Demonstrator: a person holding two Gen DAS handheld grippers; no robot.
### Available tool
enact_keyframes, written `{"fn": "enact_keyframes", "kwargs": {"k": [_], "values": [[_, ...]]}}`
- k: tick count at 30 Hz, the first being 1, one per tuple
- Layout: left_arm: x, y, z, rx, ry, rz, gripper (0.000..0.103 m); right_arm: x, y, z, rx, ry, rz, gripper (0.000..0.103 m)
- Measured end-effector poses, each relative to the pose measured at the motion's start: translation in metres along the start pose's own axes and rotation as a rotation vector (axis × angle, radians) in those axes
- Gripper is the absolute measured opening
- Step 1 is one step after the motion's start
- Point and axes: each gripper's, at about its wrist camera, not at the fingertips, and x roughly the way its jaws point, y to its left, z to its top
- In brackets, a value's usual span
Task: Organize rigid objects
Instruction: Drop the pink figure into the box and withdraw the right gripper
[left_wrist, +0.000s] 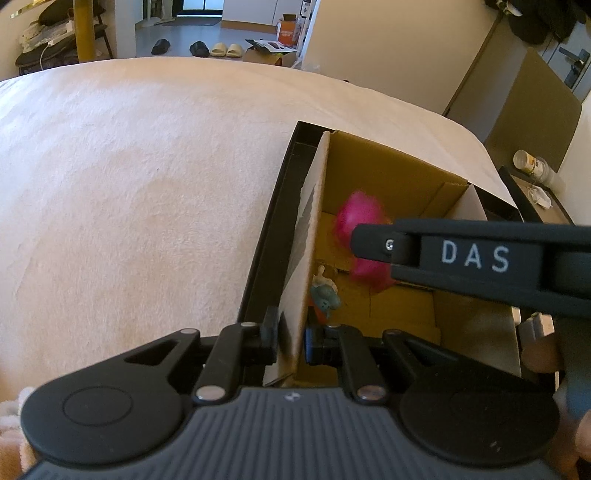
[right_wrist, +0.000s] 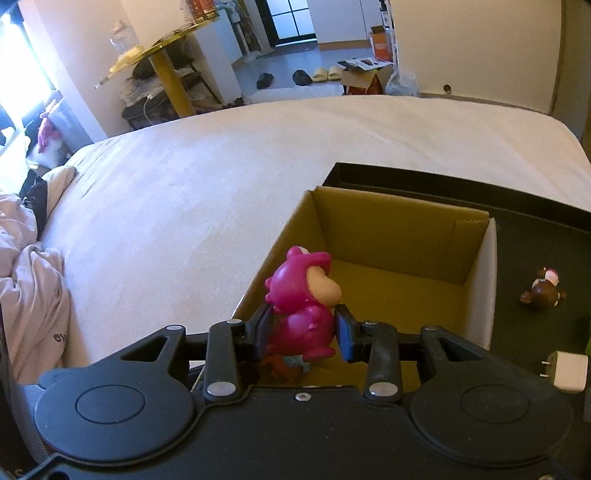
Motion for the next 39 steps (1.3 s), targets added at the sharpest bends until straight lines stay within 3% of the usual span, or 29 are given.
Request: {"fn": "enact_keyframes", "kwargs": {"k": [12,19,32,39], "values": [[-0.001,-0.001,-0.001,0.006,0.000,0.005,0.012,-0.020,-0.015,-0.008,0.024,-0.023,-0.022,0.039],[-0.001,-0.004,-0.001,0.014,0.001,0.014,0.012,-0.041,-0.028,-0.017,0.022,-0.048,-0.071,0.057],[-0.003,-0.011,-0.001,0.034,-0.004,0.040,0.012,-0.073,-0.070,-0.038,0.063,-0.087,-0.164,0.071],[-0.007,-0.013,-0.002,0.044,-0.013,0.054,0.012,-0.086,-0.097,-0.051,0.101,-0.118,-0.226,0.072]]}}
